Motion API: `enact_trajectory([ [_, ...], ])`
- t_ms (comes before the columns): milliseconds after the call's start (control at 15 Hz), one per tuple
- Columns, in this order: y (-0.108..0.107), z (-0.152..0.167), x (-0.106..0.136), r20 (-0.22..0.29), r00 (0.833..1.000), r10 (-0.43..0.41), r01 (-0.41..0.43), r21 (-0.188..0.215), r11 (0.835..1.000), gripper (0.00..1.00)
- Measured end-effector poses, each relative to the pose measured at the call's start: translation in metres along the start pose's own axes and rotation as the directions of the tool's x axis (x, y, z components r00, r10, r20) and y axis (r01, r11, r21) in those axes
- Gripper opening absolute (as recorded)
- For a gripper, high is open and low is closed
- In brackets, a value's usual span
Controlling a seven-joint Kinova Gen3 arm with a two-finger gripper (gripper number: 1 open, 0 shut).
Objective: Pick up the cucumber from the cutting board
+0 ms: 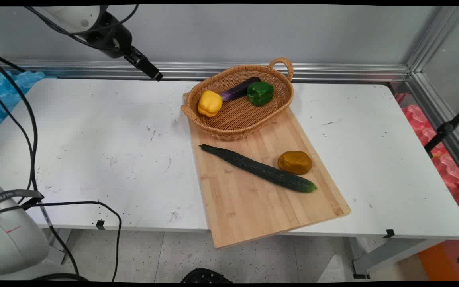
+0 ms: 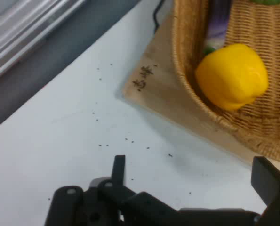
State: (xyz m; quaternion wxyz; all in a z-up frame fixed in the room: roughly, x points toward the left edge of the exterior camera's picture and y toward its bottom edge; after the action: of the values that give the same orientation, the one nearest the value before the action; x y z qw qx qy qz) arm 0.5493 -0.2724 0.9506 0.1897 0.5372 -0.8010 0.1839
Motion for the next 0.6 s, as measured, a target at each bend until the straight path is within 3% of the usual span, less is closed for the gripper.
enact_trajectory([
  [400,-0.0081,-0.0004,-0.0041,-0.018,1.0,-0.025,0.025,0.022,0.999,1.0],
  [600,-0.0033,-0.0006,-0.0066,-0.006,0.999,0.033,-0.033,-0.008,0.999,1.0],
])
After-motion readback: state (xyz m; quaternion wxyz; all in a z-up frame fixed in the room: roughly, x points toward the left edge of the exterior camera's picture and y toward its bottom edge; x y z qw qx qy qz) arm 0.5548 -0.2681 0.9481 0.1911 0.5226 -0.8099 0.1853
